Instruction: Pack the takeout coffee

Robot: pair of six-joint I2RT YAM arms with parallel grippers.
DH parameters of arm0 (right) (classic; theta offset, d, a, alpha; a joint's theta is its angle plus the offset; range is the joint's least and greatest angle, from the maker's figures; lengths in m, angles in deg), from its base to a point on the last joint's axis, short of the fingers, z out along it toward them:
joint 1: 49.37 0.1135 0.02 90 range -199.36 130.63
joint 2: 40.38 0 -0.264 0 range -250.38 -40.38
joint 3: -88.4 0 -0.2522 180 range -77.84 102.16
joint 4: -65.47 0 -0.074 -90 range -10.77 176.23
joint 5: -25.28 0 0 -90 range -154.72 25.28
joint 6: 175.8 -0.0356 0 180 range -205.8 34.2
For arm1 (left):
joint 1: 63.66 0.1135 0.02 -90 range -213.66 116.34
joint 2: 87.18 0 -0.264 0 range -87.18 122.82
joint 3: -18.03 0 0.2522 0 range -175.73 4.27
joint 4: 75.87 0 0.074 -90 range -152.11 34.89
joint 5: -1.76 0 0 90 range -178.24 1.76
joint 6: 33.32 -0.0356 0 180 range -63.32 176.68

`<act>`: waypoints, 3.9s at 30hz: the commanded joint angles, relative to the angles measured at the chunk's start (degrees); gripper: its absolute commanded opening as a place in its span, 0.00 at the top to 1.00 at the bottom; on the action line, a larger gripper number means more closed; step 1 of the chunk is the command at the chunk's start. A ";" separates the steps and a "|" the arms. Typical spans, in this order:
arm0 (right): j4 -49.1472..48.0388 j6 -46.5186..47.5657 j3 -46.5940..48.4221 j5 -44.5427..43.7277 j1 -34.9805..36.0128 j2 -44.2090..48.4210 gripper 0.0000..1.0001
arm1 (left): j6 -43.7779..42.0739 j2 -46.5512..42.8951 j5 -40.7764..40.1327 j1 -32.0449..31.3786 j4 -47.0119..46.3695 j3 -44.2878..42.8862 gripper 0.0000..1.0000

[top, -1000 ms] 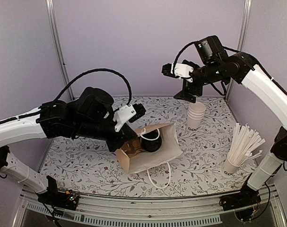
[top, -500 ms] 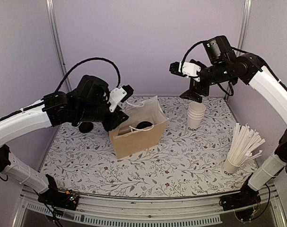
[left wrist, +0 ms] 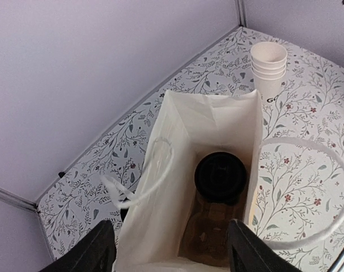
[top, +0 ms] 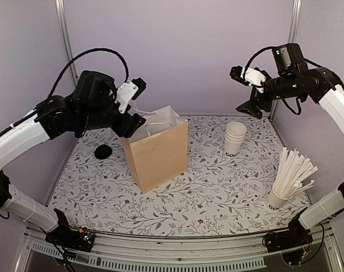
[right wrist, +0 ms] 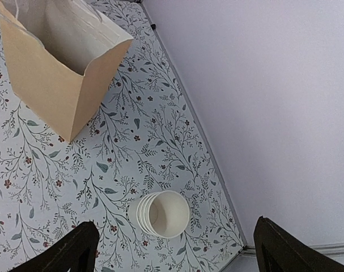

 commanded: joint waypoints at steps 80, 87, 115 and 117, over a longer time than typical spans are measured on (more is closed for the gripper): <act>-25.18 -22.61 -33.98 20.94 -25.58 30.16 0.01 | 37.21 75.80 28.33 -28.32 -43.08 -59.67 0.81; -25.18 -22.78 -34.06 21.65 -25.68 30.13 0.01 | 38.07 76.15 26.69 -28.21 -44.33 -59.75 0.72; -24.74 -23.27 -33.44 23.29 -25.93 29.60 0.01 | 29.53 66.40 18.37 -28.77 -48.16 -52.21 1.00; -24.70 -23.22 -33.45 23.25 -25.95 29.64 0.01 | 28.20 64.89 17.28 -28.91 -48.51 -51.10 1.00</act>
